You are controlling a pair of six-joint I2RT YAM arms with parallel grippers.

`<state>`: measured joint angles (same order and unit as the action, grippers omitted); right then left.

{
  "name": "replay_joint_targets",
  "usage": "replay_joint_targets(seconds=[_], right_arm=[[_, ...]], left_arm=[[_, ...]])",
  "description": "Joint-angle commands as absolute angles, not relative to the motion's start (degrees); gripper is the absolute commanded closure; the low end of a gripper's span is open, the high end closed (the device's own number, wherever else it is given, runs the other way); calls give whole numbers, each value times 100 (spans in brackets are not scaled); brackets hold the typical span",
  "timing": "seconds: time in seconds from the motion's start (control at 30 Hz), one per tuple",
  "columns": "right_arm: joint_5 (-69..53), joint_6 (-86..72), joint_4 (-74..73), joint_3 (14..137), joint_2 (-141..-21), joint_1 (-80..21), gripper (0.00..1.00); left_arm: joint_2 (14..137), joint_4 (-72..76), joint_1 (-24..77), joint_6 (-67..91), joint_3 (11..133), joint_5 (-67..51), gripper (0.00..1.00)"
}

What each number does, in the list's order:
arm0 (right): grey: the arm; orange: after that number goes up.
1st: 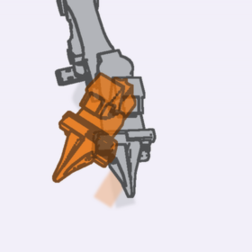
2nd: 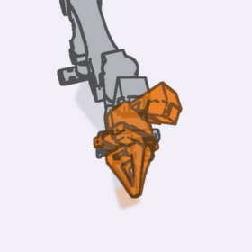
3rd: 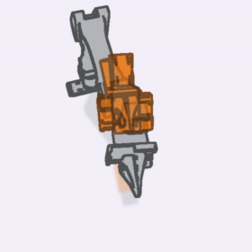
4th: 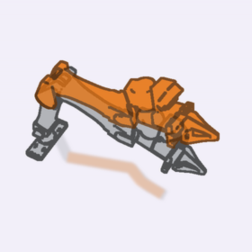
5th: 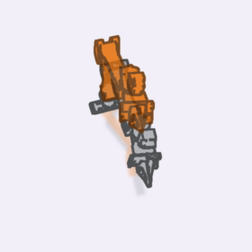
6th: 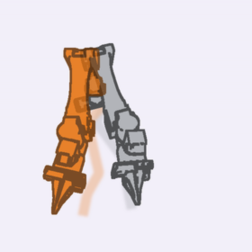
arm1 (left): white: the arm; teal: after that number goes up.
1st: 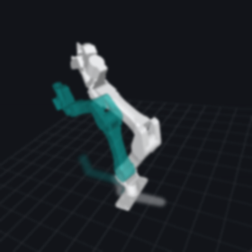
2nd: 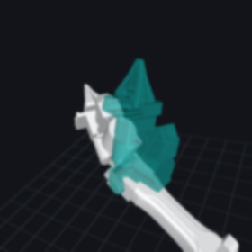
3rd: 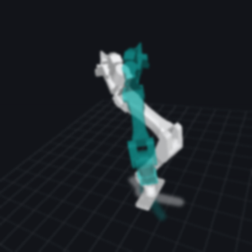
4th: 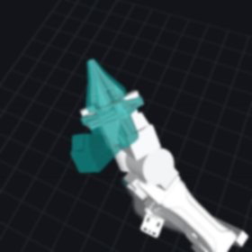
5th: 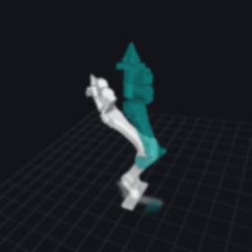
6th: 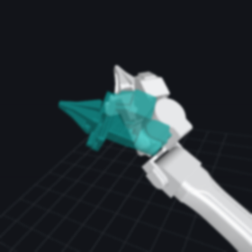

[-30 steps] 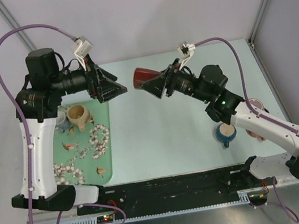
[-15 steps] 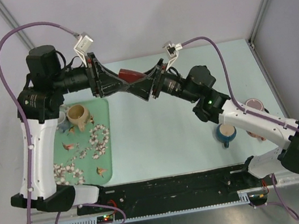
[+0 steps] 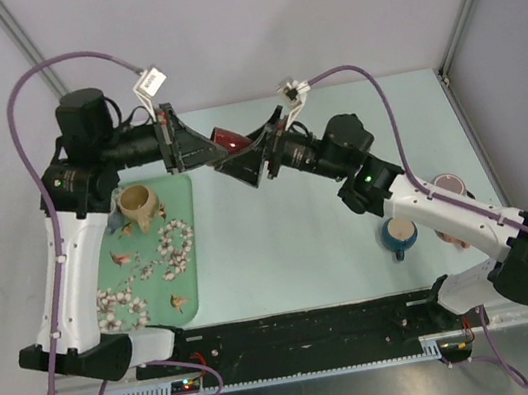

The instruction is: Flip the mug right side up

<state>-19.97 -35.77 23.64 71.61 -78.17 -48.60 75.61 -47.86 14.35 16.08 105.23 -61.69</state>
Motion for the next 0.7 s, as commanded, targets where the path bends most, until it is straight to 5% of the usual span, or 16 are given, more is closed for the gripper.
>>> replay_joint_targets(seconds=[0.0,0.33,0.67], right_arm=[[-1726,-2875,1429,7470,-7948,-4936,6],[-424,-2095,-487,7192,-7830,-4922,1],[-17,-1862,-738,6706,-7404,-4897,1]], left_arm=[[7573,-4882,1314,1185,9902,-4878,100],[7320,-6028,926,-1856,8205,160,100],[7576,-5525,-1845,-2955,6548,578,100]])
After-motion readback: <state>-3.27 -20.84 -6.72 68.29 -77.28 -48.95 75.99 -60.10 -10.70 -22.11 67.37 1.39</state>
